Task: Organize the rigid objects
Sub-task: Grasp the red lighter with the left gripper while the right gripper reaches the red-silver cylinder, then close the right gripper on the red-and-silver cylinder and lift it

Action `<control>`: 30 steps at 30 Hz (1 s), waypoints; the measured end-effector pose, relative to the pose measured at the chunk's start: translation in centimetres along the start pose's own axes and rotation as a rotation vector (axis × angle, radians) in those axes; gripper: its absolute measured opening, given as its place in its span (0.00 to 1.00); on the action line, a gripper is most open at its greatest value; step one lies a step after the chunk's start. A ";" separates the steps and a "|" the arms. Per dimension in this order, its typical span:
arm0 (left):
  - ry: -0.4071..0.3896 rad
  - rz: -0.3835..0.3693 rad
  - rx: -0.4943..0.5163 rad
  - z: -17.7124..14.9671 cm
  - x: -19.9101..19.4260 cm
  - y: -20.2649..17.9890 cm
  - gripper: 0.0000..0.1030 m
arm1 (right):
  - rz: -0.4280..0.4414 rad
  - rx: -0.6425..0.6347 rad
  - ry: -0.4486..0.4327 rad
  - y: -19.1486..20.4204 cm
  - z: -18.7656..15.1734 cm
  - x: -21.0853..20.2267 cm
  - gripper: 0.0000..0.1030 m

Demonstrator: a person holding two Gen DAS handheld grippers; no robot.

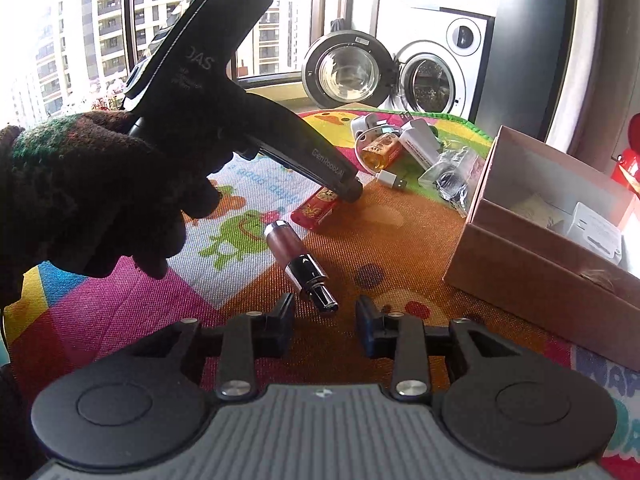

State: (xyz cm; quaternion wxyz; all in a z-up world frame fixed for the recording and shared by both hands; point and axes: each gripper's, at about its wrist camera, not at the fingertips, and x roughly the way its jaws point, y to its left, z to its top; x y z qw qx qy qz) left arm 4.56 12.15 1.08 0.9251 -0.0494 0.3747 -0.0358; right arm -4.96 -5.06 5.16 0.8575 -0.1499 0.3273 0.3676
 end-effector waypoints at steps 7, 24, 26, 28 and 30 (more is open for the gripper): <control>0.012 -0.052 -0.076 -3.1 -4.1 3.1 0.27 | -0.095 0.048 0.002 -0.4 0.1 0.5 0.47; -0.037 -0.067 0.015 -6.8 -7.0 1.8 0.27 | -0.084 0.198 0.031 -1.0 -0.2 0.1 0.63; -0.034 -0.053 0.057 -6.8 -7.0 1.5 0.27 | -0.075 0.213 0.033 -0.4 0.1 0.6 0.72; -0.023 -0.048 0.084 -6.8 -7.1 1.4 0.27 | -0.090 0.203 0.036 0.4 0.8 1.4 0.75; -0.016 -0.050 0.092 -6.8 -7.1 1.6 0.27 | -0.103 0.201 0.039 1.3 1.5 2.3 0.76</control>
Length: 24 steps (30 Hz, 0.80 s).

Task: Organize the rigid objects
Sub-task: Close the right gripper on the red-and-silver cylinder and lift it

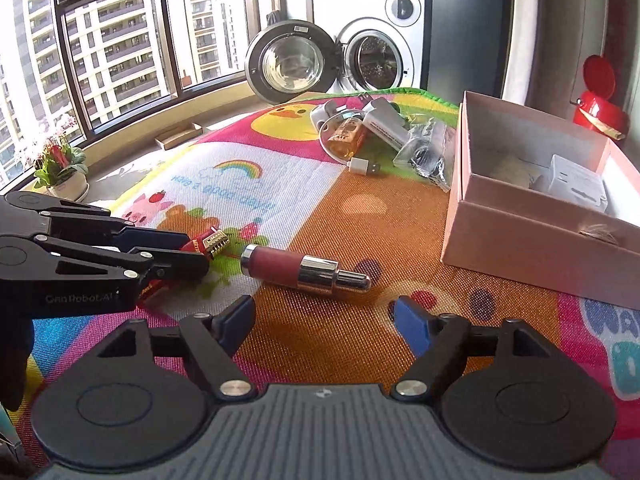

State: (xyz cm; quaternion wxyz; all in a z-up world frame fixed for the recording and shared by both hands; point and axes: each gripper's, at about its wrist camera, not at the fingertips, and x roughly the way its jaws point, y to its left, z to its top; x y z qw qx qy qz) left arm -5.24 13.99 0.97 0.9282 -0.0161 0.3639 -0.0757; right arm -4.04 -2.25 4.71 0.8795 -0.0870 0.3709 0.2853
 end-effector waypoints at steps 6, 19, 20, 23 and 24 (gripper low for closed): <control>-0.014 0.010 0.011 -0.5 -0.1 0.0 0.27 | -0.051 0.018 -0.004 0.9 1.1 1.3 0.75; -0.013 0.047 0.014 -0.3 0.0 -1.7 0.26 | -0.009 -0.080 -0.016 -1.7 -0.9 -2.6 0.20; -0.011 0.050 0.018 -0.3 0.1 -1.9 0.26 | -0.006 -0.072 -0.022 -1.8 -0.8 -2.5 0.21; -0.007 0.062 0.028 -0.2 0.2 -2.3 0.26 | 0.010 -0.087 -0.035 -1.7 -0.1 -1.7 0.21; -0.006 0.066 0.031 -0.2 0.2 -2.4 0.26 | 0.018 -0.092 -0.030 -1.6 0.4 -1.1 0.21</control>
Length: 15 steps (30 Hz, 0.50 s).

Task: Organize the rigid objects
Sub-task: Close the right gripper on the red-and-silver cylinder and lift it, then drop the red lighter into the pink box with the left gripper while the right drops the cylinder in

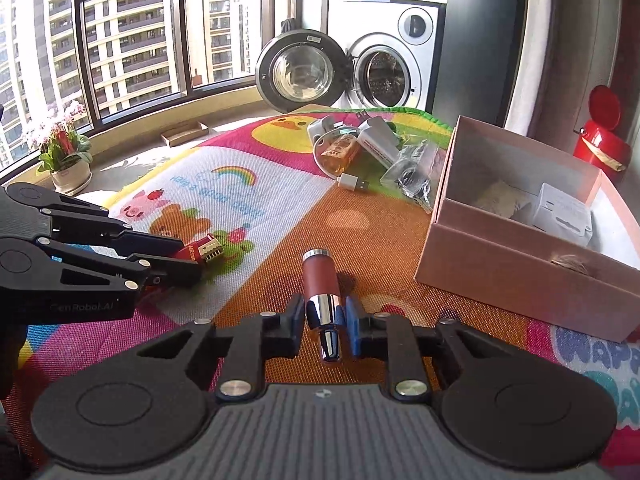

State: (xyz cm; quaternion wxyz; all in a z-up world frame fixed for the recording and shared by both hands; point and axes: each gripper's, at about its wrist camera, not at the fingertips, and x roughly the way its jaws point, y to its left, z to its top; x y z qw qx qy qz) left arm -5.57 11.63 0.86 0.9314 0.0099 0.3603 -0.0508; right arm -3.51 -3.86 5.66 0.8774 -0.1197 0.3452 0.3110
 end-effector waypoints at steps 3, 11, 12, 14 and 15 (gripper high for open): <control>0.004 0.005 0.003 0.0 0.0 -0.2 0.26 | 0.012 0.002 0.030 0.0 0.8 1.4 0.21; 0.041 -0.162 0.053 0.2 -0.9 -2.6 0.26 | 0.018 -0.012 -0.005 -1.9 -0.7 -4.1 0.19; 0.039 -0.190 0.056 0.4 -1.1 -3.0 0.26 | 0.012 -0.001 -0.019 -2.6 -0.8 -5.4 0.19; 0.009 -0.262 0.059 1.7 -2.0 -4.1 0.26 | -0.015 0.013 -0.068 -3.8 -0.7 -8.1 0.19; -0.014 -0.280 0.066 2.5 -2.4 -4.4 0.26 | -0.038 0.018 -0.109 -4.5 -0.4 -9.7 0.19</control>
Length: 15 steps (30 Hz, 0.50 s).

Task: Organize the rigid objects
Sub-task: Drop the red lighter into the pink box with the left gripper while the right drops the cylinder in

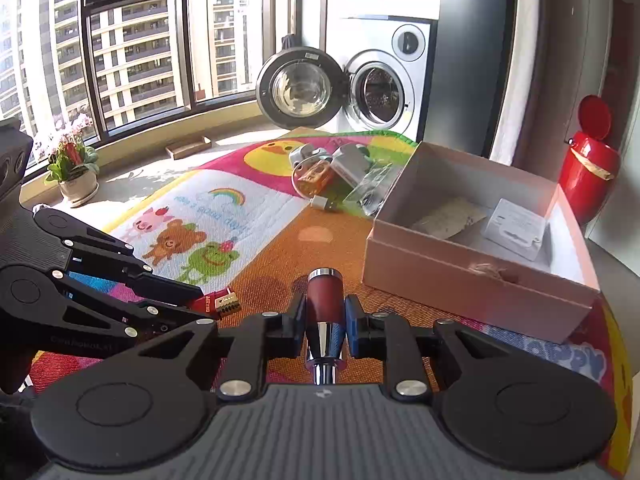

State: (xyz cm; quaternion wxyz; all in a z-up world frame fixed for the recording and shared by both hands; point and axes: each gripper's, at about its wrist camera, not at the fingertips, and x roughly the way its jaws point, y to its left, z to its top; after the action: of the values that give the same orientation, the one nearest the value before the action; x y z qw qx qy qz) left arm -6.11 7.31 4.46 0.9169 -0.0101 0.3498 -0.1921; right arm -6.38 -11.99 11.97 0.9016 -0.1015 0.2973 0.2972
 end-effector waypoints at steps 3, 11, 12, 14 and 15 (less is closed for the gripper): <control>-0.115 -0.019 0.072 4.7 -1.2 -1.5 0.26 | -0.082 0.035 -0.127 -3.0 2.9 -4.0 0.19; -0.257 -0.180 -0.040 18.1 3.7 -1.5 0.26 | -0.236 0.122 -0.203 -10.0 9.9 -2.3 0.21; -0.237 -0.200 -0.088 18.4 4.9 -0.9 0.26 | -0.256 0.146 -0.190 -10.5 9.9 -1.8 0.25; -0.223 -0.165 -0.110 17.7 6.2 -0.1 0.26 | -0.244 0.175 -0.186 -11.3 8.6 -1.6 0.33; -0.223 -0.123 -0.105 16.9 6.4 0.3 0.26 | -0.236 0.186 -0.180 -11.4 7.6 -1.5 0.39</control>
State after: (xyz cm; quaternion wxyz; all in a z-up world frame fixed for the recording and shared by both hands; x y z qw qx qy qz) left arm 9.28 3.30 13.07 0.9348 -0.1009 0.2538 -0.2269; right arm 3.11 -19.12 19.05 0.9587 -0.0251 0.2277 0.1683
